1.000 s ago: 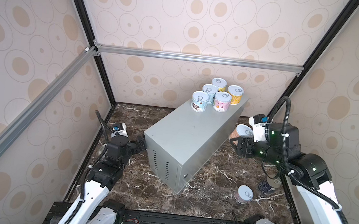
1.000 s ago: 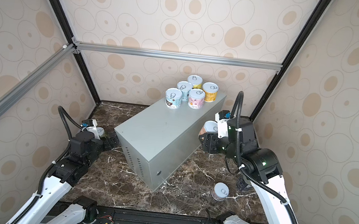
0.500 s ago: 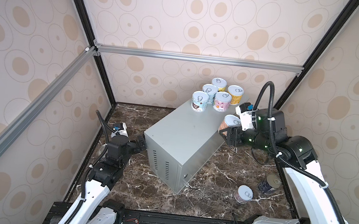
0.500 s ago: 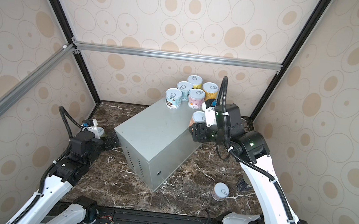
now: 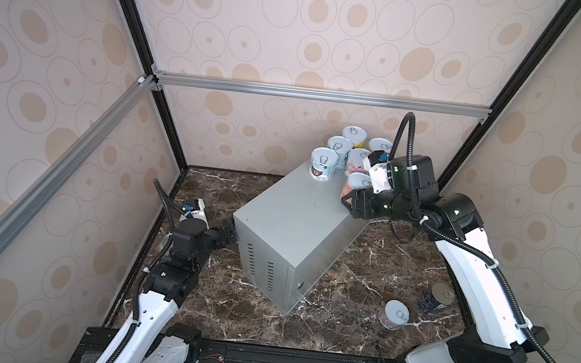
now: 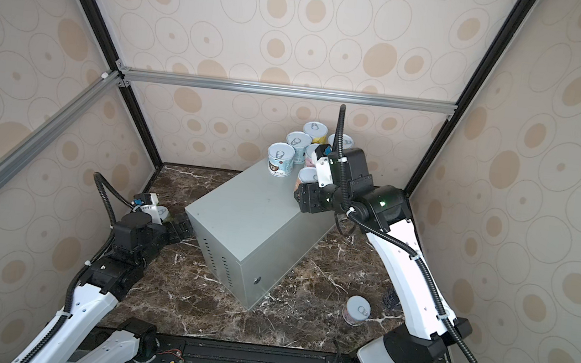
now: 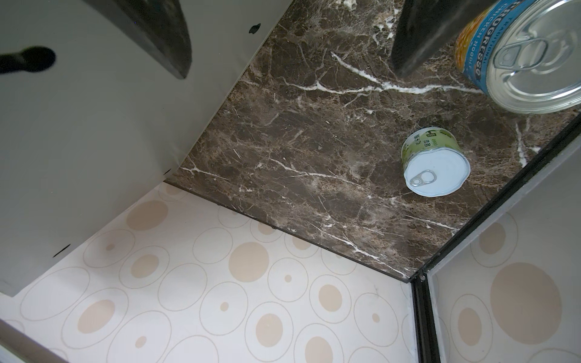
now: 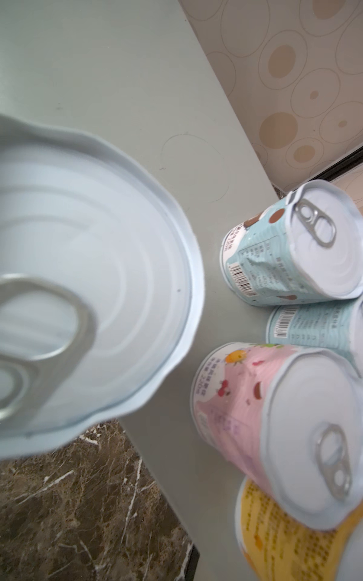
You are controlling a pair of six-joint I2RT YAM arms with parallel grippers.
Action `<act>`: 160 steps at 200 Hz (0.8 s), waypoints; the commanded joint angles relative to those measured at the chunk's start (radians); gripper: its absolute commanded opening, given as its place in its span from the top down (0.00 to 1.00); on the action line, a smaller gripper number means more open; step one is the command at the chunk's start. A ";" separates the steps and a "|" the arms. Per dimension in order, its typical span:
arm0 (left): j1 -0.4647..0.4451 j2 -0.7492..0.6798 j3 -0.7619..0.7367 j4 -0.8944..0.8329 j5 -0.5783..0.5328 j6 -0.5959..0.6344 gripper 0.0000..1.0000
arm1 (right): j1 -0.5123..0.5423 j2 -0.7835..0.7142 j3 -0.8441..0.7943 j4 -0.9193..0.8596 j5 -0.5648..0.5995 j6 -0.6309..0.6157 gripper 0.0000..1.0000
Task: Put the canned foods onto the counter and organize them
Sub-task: 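Carry the can with the right gripper over the box top toward the cans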
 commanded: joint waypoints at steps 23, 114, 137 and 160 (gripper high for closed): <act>0.004 0.015 -0.008 0.048 0.077 0.004 0.01 | 0.023 0.094 0.139 0.016 0.047 -0.033 0.52; 0.010 0.015 -0.006 0.049 0.091 0.008 0.01 | 0.028 0.170 0.178 0.027 0.112 -0.015 0.54; 0.010 0.015 -0.008 0.050 0.093 0.007 0.01 | 0.028 0.181 0.179 0.031 0.112 -0.016 0.54; 0.011 0.014 -0.008 0.049 0.093 0.007 0.01 | 0.028 0.193 0.185 0.031 0.113 -0.016 0.53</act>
